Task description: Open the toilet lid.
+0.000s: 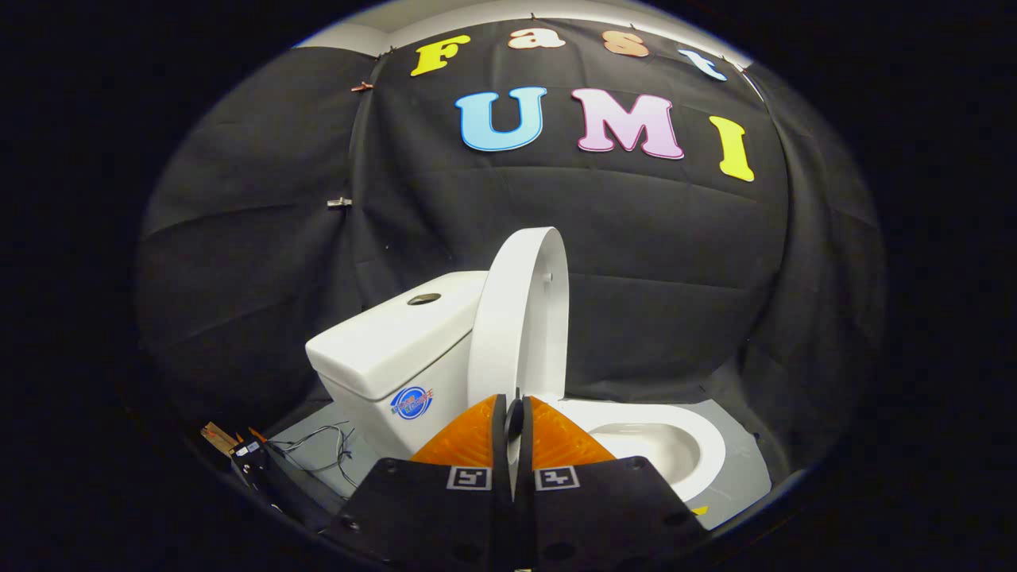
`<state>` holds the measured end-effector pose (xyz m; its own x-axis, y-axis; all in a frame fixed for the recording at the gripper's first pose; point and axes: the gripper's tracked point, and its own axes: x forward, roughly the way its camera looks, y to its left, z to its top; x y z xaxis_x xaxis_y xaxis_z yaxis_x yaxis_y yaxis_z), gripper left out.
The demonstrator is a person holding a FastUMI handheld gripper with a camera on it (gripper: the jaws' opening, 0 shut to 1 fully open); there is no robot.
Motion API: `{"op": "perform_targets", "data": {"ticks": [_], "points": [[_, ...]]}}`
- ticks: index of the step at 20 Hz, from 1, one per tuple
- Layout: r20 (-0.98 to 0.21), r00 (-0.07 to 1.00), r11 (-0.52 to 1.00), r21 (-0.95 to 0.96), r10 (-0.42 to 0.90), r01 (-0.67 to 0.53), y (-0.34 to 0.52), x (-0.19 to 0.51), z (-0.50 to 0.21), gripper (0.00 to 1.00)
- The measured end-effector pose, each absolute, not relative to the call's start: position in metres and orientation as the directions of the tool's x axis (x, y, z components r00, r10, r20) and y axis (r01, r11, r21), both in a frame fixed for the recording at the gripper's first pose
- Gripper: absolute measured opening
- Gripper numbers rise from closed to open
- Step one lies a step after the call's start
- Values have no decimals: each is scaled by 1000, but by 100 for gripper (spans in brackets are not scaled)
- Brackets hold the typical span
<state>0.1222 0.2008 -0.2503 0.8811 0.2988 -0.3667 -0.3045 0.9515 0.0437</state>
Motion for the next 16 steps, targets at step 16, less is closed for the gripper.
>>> {"op": "perform_targets", "data": {"ticks": [16], "points": [[-373, 844, 913, 28, 387, -406, 242, 118, -255, 5]]}}
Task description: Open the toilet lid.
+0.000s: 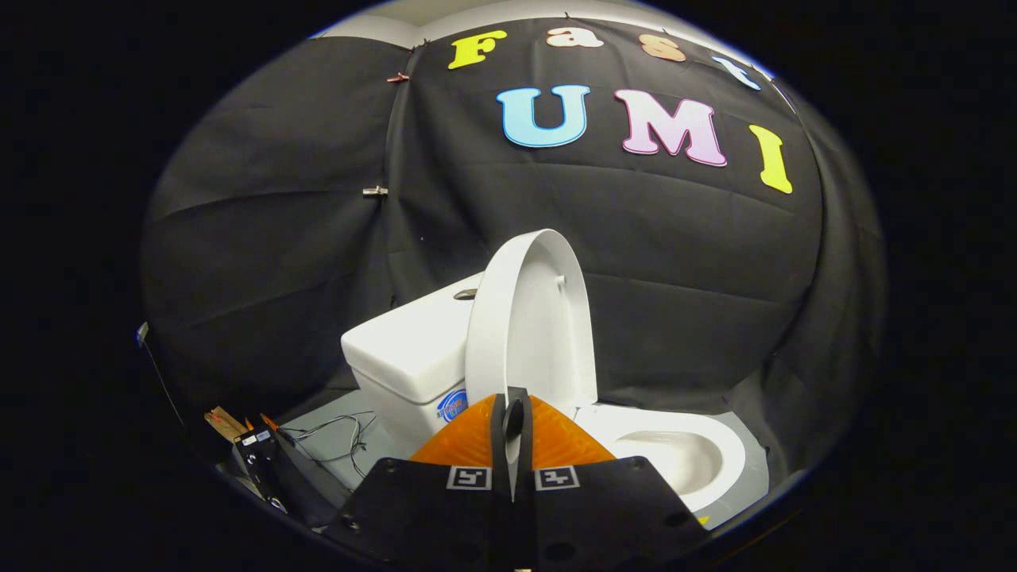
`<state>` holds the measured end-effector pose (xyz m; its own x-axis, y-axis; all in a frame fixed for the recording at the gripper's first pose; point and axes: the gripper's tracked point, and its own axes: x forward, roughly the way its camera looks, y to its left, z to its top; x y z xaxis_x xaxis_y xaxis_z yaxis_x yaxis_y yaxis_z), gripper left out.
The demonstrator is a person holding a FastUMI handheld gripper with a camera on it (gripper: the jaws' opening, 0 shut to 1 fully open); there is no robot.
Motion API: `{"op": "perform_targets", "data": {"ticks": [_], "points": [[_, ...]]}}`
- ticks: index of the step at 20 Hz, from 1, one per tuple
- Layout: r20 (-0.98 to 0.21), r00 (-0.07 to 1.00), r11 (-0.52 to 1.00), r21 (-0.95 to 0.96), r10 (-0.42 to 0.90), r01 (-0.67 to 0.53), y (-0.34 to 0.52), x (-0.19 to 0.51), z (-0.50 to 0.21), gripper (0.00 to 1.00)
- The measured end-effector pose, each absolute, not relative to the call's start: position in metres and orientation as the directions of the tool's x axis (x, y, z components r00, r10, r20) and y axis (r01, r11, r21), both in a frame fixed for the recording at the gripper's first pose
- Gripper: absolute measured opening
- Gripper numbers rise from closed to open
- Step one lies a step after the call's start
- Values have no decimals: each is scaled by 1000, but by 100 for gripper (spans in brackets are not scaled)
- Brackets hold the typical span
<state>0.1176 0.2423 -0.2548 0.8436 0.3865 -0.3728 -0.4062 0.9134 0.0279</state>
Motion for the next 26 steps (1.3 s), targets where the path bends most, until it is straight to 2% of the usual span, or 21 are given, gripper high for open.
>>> {"op": "perform_targets", "data": {"ticks": [5, 6, 7, 8, 10, 14, 23, 26], "points": [[-383, 839, 913, 29, 387, -408, 243, 115, -254, 6], [-390, 834, 911, 30, 389, -411, 244, 113, -256, 11], [-393, 834, 911, 27, 388, -411, 243, 110, -254, 20], [-388, 835, 911, 27, 389, -412, 243, 108, -251, 23], [-359, 847, 912, 35, 393, -409, 240, 103, -235, 36], [-303, 871, 918, 35, 386, -394, 225, 97, -189, 100], [38, 966, 967, -40, 254, -253, 127, 54, 23, 99], [111, 974, 979, -68, 198, -191, 98, 26, 65, 99]]}}
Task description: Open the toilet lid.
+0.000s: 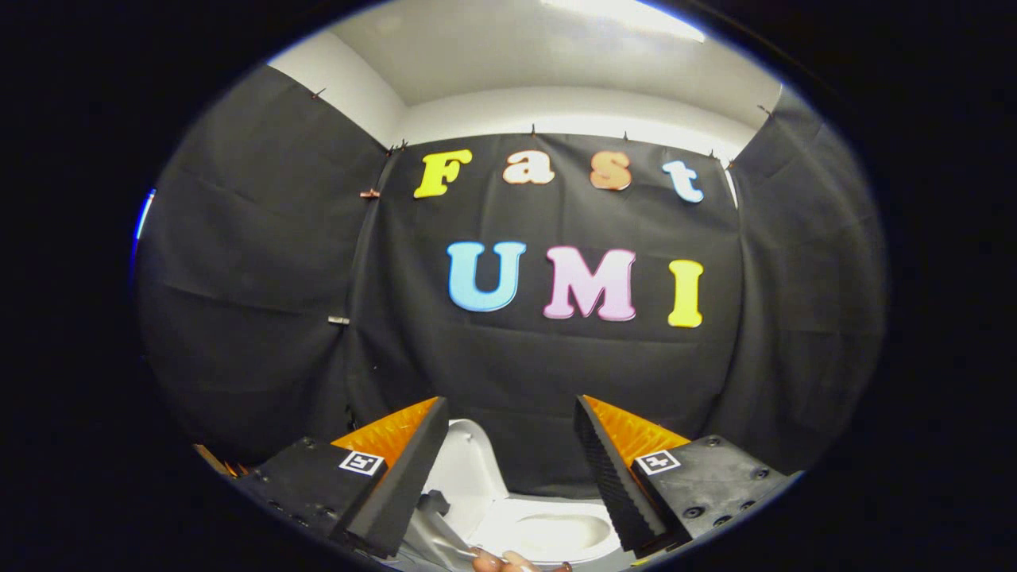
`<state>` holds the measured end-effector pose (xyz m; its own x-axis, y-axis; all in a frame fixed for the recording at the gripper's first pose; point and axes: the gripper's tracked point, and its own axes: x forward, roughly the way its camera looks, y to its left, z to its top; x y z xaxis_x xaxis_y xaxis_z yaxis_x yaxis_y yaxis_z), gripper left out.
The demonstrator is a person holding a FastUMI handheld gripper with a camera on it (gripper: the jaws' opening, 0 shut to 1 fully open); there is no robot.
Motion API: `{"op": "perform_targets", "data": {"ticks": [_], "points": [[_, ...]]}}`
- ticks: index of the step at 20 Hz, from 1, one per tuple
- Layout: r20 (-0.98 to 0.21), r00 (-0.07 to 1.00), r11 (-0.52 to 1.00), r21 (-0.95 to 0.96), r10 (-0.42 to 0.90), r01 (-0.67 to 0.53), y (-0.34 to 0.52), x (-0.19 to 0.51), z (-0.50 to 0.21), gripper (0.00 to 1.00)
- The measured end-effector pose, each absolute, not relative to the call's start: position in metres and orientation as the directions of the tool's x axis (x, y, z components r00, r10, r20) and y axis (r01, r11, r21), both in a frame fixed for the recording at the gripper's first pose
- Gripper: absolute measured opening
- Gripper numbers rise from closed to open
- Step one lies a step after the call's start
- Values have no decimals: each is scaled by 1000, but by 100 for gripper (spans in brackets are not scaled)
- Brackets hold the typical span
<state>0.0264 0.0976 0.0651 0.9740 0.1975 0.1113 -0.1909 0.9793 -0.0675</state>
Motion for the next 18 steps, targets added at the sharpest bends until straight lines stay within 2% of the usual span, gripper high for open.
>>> {"op": "perform_targets", "data": {"ticks": [10, 18], "points": [[217, 966, 990, -43, 139, -133, 51, -32, 116, 99], [217, 968, 992, -13, 124, -124, 42, -32, 118, 99]]}}
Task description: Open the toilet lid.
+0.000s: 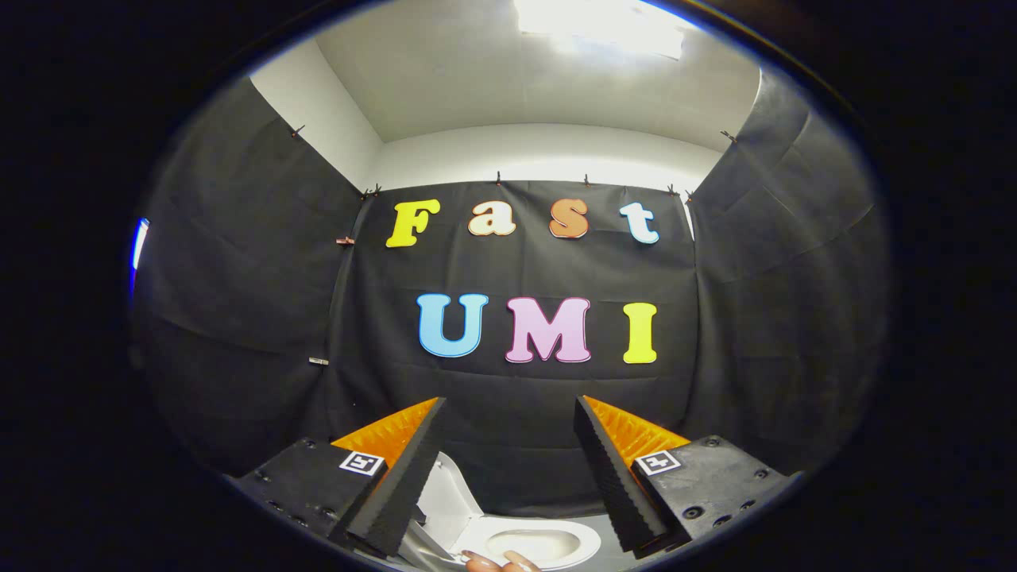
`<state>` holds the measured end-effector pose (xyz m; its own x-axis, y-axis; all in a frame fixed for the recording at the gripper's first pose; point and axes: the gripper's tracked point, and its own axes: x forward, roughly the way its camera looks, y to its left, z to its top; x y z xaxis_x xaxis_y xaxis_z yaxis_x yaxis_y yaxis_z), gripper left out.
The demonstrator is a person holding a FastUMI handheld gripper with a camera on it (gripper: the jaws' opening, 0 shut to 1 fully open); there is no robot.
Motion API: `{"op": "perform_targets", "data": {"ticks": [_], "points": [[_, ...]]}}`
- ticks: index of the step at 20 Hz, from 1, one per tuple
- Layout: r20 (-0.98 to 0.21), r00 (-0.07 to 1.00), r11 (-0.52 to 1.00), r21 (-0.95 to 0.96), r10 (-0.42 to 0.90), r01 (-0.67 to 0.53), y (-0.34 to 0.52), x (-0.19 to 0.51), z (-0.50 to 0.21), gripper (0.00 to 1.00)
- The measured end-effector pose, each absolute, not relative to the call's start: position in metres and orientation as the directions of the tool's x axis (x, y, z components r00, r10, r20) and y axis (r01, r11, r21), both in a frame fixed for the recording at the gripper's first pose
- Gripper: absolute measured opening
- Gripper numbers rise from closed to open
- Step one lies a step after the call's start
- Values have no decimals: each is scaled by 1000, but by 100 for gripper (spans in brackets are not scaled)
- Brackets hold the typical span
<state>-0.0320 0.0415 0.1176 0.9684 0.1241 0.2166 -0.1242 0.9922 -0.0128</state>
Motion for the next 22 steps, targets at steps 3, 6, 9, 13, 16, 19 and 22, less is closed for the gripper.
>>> {"op": "perform_targets", "data": {"ticks": [3, 6, 9, 13, 16, 19, 22], "points": [[214, 969, 992, -22, 124, -123, 42, -32, 118, 99], [219, 968, 992, -16, 124, -123, 40, -35, 119, 99], [213, 969, 992, -9, 125, -126, 39, -35, 118, 99], [213, 969, 992, -13, 122, -122, 37, -37, 118, 98], [217, 970, 994, 4, 107, -111, 29, -38, 118, 99], [213, 972, 994, 28, 97, -106, 26, -39, 118, 99], [207, 974, 995, 26, 94, -101, 21, -38, 117, 99]]}}
